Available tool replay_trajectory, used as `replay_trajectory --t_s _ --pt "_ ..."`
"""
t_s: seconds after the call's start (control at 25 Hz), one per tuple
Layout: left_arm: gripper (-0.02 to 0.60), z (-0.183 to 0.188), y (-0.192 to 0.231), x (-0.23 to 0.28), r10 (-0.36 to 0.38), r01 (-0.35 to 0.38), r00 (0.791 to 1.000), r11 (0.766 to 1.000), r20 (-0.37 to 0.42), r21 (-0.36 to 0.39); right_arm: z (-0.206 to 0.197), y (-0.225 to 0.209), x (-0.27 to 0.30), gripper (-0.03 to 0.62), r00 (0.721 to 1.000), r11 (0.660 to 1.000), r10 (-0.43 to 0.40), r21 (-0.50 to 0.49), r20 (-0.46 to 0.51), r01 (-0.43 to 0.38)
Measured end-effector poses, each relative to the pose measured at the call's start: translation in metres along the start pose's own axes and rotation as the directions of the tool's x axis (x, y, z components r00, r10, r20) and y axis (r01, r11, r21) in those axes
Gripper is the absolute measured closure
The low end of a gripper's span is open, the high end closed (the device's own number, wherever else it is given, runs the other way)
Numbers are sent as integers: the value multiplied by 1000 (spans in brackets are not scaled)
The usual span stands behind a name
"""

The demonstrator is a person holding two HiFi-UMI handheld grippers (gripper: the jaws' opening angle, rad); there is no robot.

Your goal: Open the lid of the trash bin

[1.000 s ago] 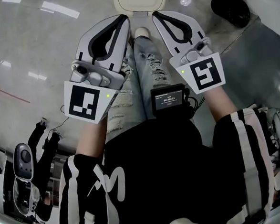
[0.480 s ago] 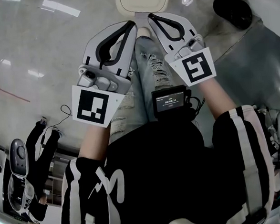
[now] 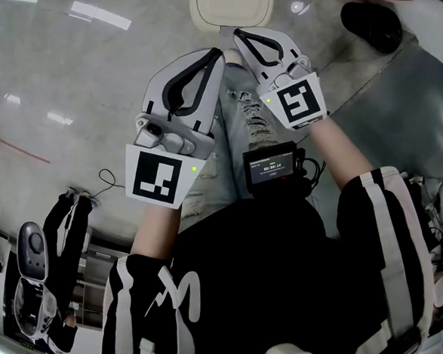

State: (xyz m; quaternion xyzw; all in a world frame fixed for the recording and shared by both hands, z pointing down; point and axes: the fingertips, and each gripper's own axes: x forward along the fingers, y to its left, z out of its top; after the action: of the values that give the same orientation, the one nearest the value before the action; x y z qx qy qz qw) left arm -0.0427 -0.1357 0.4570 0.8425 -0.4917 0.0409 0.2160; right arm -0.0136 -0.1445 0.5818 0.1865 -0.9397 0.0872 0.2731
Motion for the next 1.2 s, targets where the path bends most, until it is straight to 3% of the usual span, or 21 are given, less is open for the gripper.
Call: replay_trajectory --t_s 1.2 --pt "574 -11 -4 -11 43 -43 999 998 -16 -49 -107 4 40 583 970 1000 4 -17 -243 -9"
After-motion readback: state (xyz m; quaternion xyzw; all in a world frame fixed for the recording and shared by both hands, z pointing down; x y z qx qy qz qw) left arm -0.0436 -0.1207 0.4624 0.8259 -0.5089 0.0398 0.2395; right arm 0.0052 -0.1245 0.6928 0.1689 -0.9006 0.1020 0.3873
